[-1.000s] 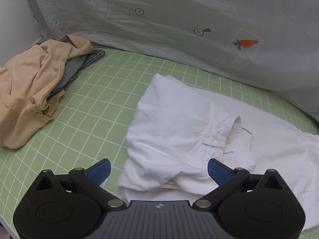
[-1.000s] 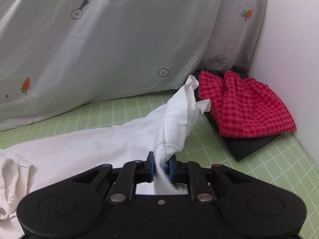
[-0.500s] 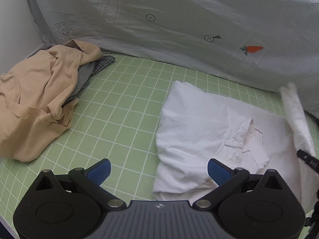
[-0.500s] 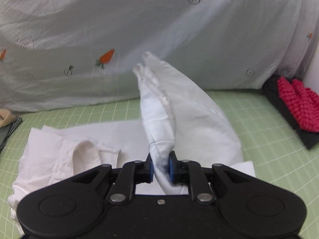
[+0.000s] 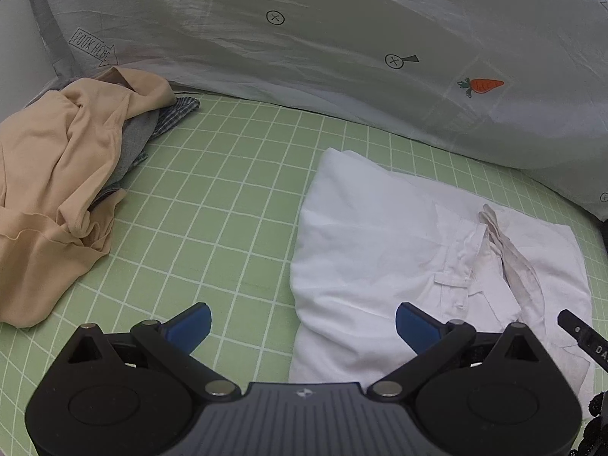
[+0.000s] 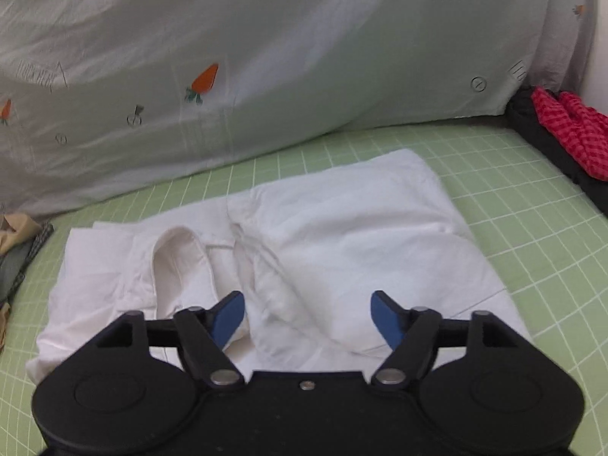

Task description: Fold clothes

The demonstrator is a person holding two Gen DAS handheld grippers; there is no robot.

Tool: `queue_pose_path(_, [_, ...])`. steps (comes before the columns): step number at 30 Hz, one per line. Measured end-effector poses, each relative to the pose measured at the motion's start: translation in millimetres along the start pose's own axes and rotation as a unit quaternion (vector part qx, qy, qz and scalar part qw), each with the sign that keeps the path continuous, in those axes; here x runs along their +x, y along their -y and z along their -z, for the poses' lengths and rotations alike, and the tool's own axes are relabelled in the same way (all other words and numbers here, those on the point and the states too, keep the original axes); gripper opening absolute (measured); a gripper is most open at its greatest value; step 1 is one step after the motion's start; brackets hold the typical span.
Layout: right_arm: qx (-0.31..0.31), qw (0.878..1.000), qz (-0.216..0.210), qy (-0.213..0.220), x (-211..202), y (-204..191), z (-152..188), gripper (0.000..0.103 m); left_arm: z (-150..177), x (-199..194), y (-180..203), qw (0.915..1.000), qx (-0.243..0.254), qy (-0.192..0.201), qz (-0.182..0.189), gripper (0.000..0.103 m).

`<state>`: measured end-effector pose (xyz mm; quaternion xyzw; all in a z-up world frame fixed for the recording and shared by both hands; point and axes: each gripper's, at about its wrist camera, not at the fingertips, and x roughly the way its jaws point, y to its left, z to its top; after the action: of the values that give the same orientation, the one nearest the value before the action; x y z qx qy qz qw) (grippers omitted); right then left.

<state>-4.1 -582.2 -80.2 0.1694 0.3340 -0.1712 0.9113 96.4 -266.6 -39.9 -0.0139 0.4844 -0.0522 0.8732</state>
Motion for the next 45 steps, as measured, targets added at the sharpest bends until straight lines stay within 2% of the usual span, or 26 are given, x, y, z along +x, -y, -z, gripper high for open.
queue_pose_path(3, [0.04,0.999,0.02,0.0,-4.3,20.2,8.1,0.086,9.8,-3.2,-1.1,1.0,-0.006,-0.007,0.001,0.102])
queue_pose_path(5, [0.072,0.997,0.031,-0.006,-3.0,32.7,13.9,0.081,14.2,-6.4,-2.3,0.9999,-0.007,-0.011,-0.002,0.102])
queue_pose_path(8, [0.12,0.993,0.022,-0.01,-2.7,47.5,20.2,0.08,18.1,-16.2,-2.7,1.0,-0.006,0.002,-0.007,0.102])
queue_pose_path(10, [0.129,0.991,-0.001,-0.03,0.9,49.7,24.6,0.081,21.3,-21.2,-2.4,0.9999,-0.008,0.005,-0.008,0.102])
queue_pose_path(12, [0.122,0.991,-0.02,-0.048,6.5,44.8,30.1,0.081,25.4,-25.4,-1.9,0.9999,-0.011,0.005,-0.008,0.102])
queue_pose_path(14, [0.112,0.991,-0.042,-0.055,9.1,38.2,34.7,0.073,32.7,-30.5,-0.1,0.9999,-0.009,0.004,-0.006,0.102])
queue_pose_path(15, [0.106,0.991,-0.062,-0.054,8.0,35.2,35.2,0.049,36.9,-33.0,0.6,1.0,-0.007,0.003,-0.005,0.102])
queue_pose_path(16, [0.101,0.99,-0.081,-0.057,6.2,31.5,34.7,0.034,41.0,-35.5,1.3,1.0,-0.005,0.002,-0.005,0.102])
queue_pose_path(21, [0.042,0.986,-0.149,-0.057,-16.1,-1.9,38.1,0.032,61.0,-44.6,0.0,1.0,-0.004,-0.008,-0.004,0.102])
queue_pose_path(24, [0.007,0.981,-0.171,-0.09,-19.3,-24.0,54.7,0.032,73.1,-45.6,-2.7,0.9998,-0.004,-0.019,-0.003,0.102])
queue_pose_path(27, [-0.026,0.977,-0.176,-0.117,-26.7,-38.5,71.5,0.033,81.4,-48.7,-8.1,0.9996,-0.011,-0.025,-0.006,0.102])
queue_pose_path(29, [-0.04,0.977,-0.178,-0.111,-40.8,-42.3,72.5,0.036,84.9,-50.5,-11.3,0.9995,-0.016,-0.026,-0.008,0.102])
queue_pose_path(31, [-0.042,0.98,-0.174,-0.082,-57.3,-42.2,65.8,0.055,87.3,-51.7,-14.1,0.9994,-0.021,-0.026,-0.009,0.102])
queue_pose_path(32, [-0.044,0.984,-0.163,-0.061,-64.0,-41.5,60.3,0.06,88.4,-52.2,-15.4,0.9993,-0.024,-0.027,-0.009,0.102])
queue_pose_path(34, [-0.046,0.991,-0.127,-0.02,-72.1,-39.0,49.8,0.085,89.2,-51.5,-16.2,0.9992,-0.025,-0.028,-0.01,0.102])
queue_pose_path(36, [-0.046,0.996,-0.072,0.014,-72.8,-35.6,40.9,0.092,89.5,-51.1,-15.5,0.9992,-0.024,-0.031,-0.01,0.102])
queue_pose_path(37, [-0.043,0.998,-0.05,0.016,-69.1,-32.0,37.2,0.092,89.6,-51.1,-14.9,0.9992,-0.022,-0.031,-0.01,0.102])
queue_pose_path(40, [-0.009,1.0,-0.009,0.003,-54.3,-15.8,31.2,0.092,88.9,-52.5,-14.1,0.9994,-0.016,-0.027,-0.014,0.102])
queue_pose_path(43, [-0.021,0.998,0.027,-0.055,-28.7,-10.8,40.2,0.094,86.5,-51.5,-16.0,0.9994,-0.018,-0.025,-0.017,0.102])
queue_pose_path(45, [-0.064,0.992,0.033,-0.105,-9.5,-15.9,55.5,0.094,83.3,-48.5,-16.9,0.9991,-0.024,-0.028,-0.019,0.102])
